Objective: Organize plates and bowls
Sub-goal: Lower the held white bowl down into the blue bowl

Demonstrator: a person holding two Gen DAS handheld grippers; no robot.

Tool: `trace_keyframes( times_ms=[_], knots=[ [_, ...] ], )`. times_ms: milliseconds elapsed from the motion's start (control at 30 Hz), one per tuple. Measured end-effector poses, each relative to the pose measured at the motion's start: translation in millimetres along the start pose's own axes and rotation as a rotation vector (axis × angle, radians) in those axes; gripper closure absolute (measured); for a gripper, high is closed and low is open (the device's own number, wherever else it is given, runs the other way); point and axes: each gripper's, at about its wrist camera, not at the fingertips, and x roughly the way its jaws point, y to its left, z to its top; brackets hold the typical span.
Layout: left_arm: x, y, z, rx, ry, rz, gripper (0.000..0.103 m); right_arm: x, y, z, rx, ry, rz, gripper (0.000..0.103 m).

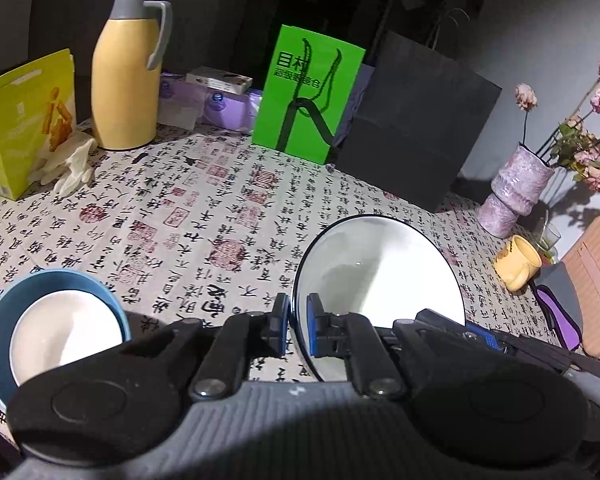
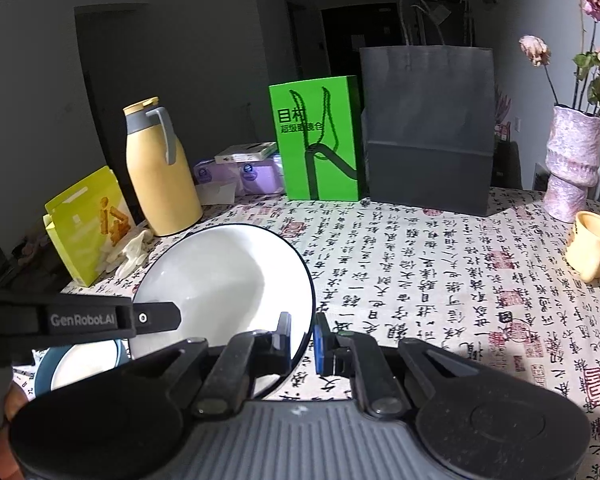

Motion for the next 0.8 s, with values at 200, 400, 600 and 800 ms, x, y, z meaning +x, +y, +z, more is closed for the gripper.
trace_keyframes(
  times_ms=[200, 400, 600, 800],
  knots=[
    [-5.9, 18.6, 2.1, -0.022, -0.009, 0.009, 0.093, 6.2, 17.3, 0.9, -0.014, 0.006, 0.014, 0.092],
    [-10.8, 37.0, 3.4, -0.043, -0.016, 0.015, 0.093, 12.3, 34.5, 1.2, -0.024, 0.01, 0.029, 0.092],
    [-16.3, 54.4, 5.3, -0.066, -0.024, 0.027, 0.093, 16.8, 50.8, 1.3, -0.04, 0.015, 0.047, 0.092],
    [-21.4, 70.0, 6.3, -0.085, -0.031, 0.038, 0.093, 20.8, 65.1, 1.5, -0.052, 0.018, 0.064, 0.092]
  ],
)
